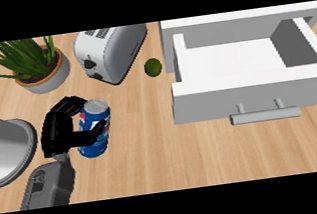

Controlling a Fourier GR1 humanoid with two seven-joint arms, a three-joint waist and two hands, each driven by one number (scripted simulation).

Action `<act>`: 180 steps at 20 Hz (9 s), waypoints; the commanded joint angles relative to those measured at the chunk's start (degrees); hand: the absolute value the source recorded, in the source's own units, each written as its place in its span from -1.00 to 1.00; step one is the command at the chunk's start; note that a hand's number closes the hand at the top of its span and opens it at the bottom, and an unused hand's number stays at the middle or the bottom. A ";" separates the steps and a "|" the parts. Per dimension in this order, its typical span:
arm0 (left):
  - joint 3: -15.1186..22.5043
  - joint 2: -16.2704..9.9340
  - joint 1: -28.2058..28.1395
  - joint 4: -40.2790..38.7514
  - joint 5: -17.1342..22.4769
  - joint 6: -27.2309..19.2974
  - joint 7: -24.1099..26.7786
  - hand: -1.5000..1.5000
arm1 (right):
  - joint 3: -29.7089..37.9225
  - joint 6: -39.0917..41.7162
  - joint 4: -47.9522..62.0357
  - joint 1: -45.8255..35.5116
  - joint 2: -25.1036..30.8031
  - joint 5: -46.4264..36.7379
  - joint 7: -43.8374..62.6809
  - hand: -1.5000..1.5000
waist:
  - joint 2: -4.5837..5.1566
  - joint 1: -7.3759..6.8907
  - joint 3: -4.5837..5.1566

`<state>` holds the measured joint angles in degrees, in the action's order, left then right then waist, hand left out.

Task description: Pick up the can, place it into the drawer and close the drawer

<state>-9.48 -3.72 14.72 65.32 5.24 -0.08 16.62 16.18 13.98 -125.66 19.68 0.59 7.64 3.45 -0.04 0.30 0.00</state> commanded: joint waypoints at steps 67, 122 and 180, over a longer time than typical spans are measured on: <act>36.30 3.73 72.51 -43.59 19.78 -35.97 -19.26 1.00 | -2.54 -2.90 4.91 -10.90 0.43 -4.33 2.65 -1.00 | 1.52 5.33 -0.19; 43.33 3.72 67.68 -40.01 35.33 -46.70 -10.27 -1.00 | -18.58 -7.30 12.07 -22.73 15.53 -54.39 -4.96 -1.00 | 0.57 0.48 -0.02; 43.70 -26.27 34.82 10.56 23.07 -43.19 -30.46 -1.00 | -2.10 -56.85 109.59 -83.17 10.77 -77.87 -7.53 -1.00 | 1.88 -6.04 -0.10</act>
<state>35.07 -29.73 52.23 74.74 28.22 -43.88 -15.10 12.70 -42.10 -18.33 -58.52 12.78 -71.19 -5.19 1.11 -4.32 0.09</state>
